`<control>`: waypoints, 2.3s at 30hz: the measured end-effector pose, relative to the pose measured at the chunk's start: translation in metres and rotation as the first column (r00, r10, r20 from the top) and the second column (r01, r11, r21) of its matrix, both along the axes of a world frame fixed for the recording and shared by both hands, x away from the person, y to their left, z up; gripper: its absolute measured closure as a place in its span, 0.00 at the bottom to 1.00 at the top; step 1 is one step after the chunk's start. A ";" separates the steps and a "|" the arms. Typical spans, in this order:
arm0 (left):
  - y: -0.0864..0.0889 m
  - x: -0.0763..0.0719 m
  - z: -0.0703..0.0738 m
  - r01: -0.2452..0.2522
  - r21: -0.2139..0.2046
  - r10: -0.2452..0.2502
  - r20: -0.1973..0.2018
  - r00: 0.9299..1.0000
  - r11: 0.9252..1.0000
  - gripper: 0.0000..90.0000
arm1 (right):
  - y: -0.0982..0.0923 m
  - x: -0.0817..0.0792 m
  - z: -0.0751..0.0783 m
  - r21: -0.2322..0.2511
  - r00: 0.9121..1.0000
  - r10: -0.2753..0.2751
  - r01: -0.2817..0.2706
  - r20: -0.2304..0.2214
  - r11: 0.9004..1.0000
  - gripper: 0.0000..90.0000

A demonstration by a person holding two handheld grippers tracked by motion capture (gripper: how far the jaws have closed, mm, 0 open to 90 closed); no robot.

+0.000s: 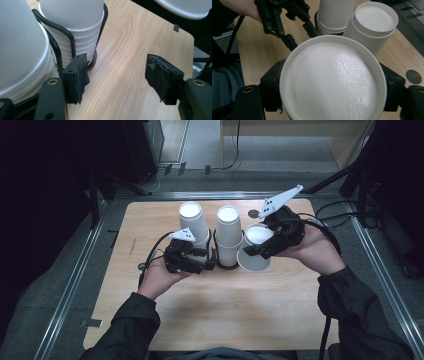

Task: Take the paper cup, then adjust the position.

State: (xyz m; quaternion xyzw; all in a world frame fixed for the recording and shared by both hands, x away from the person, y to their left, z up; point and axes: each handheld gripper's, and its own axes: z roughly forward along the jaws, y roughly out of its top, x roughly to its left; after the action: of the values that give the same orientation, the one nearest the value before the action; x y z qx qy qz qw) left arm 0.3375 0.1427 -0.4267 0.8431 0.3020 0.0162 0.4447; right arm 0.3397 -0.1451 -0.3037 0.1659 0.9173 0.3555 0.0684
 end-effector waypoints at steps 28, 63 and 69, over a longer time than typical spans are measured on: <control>0.013 -0.010 -0.033 0.045 -0.038 -0.045 -0.004 0.999 0.998 0.36 | -0.009 -0.011 -0.108 0.028 0.998 -0.015 0.017 -0.060 0.999 0.27; -0.020 -0.015 -0.057 0.193 0.068 -0.194 -0.004 0.981 0.979 0.11 | 0.001 0.002 -0.150 0.144 0.996 -0.002 0.016 -0.093 0.989 0.27; -0.025 -0.013 -0.057 0.252 0.033 -0.253 0.023 0.967 0.967 0.00 | 0.005 0.001 -0.148 0.178 0.996 -0.005 0.021 -0.089 0.984 0.27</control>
State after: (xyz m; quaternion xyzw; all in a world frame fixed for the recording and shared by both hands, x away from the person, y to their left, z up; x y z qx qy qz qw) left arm 0.3243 0.1174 -0.4842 0.8809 0.1861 -0.0248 0.4345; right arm 0.3412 -0.1397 -0.4516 0.1929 0.8827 0.4282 0.0149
